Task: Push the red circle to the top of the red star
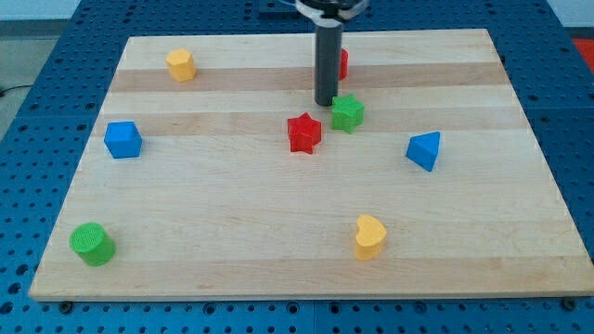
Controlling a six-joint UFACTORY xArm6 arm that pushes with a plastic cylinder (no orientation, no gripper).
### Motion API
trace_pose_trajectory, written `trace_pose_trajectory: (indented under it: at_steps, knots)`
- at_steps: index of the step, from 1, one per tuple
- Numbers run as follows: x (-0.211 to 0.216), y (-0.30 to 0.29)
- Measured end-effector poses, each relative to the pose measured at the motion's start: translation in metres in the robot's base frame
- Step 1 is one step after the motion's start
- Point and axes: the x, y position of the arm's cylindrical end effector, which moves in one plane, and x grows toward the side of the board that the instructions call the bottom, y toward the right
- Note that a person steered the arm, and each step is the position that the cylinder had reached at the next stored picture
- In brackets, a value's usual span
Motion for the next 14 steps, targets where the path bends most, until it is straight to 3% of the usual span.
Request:
trace_pose_trajectory:
  at_steps: [1,2,3,4,7,8,9,10,12,13,14]
  knots:
    - [-0.036,0.028]
    - [-0.059,0.103]
    - [-0.102,0.117]
    - [-0.106,0.053]
    - [0.004,-0.04]
    - [-0.017,-0.08]
    - [0.0,-0.108]
    - [0.028,-0.102]
    - [0.031,-0.071]
    - [0.02,-0.126]
    - [-0.003,-0.234]
